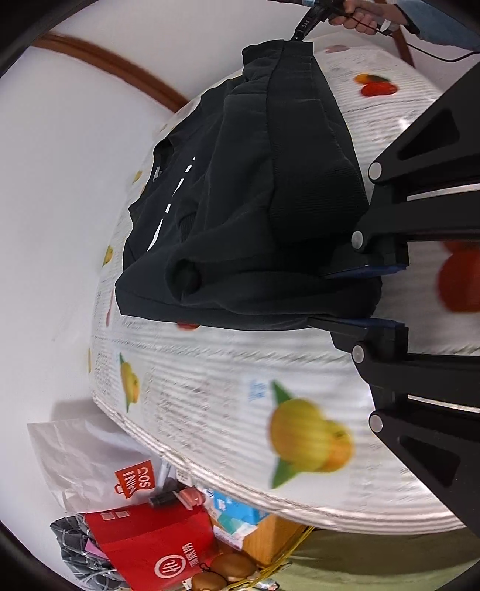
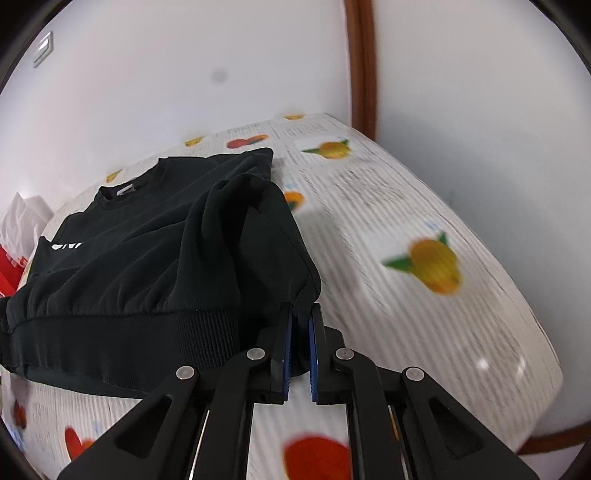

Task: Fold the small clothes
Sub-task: 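Lay the hem over the body and open both grippers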

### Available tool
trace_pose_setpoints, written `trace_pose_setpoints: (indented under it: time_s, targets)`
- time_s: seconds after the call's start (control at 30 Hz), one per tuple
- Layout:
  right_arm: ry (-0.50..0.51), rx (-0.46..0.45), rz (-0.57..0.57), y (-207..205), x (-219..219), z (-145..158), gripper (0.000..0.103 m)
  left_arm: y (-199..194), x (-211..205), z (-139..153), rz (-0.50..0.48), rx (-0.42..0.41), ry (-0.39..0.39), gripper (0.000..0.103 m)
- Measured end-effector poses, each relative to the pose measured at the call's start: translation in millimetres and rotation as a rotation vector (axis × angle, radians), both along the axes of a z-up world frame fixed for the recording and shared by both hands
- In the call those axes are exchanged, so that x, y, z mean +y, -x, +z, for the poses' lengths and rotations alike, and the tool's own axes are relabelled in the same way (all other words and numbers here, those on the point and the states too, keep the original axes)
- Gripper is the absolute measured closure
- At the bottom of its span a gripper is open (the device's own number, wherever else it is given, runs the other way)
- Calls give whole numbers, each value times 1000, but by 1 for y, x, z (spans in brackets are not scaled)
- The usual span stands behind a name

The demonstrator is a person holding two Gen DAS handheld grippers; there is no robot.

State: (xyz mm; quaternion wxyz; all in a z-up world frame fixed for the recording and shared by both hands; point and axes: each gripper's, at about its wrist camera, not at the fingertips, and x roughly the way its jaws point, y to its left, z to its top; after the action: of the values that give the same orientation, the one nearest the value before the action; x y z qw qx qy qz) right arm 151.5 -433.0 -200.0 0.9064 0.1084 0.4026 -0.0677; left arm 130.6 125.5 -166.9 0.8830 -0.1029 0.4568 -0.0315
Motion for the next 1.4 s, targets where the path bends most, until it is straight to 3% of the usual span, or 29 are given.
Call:
trace_pose_setpoints:
  time_s: [0.1,0.2,0.3,0.33,0.4,0.63,0.77,0.93,1.07,1.2,1.4]
  targets:
    - [11,22,-35,17,-8,-2,89,10,-8,-1,-18,8,-40,80]
    - [18,39,-80,31,-12,2,73,12,-10,1,-15,9,-86,74]
    - [66,8,-72,41,-6,13,71,17,-4,11,10,-8,-67,72]
    - [71,-4,-59,44,-2,17,71,19,-3,16,14,-26,-62,68]
    - [60,-26,-22,46,4,22,71,24,-2,26,18,-70,-59,49]
    - [-24,-31,79,31,25,11,71,25,-15,32,-58,-109,28,48]
    - [-73,-24,95,24,26,-3,71,25,-32,25,-122,-101,33,49]
    - [-105,-14,106,17,28,-13,77,9,-42,8,-136,-38,63,50]
    - [-65,-30,134,20,34,-14,88,-4,-47,-4,-134,10,107,61]
    - [-73,-81,143,32,30,1,92,-3,-49,5,-157,-22,95,90]
    - [-132,-195,129,28,23,39,92,-1,-39,40,-165,-125,150,95]
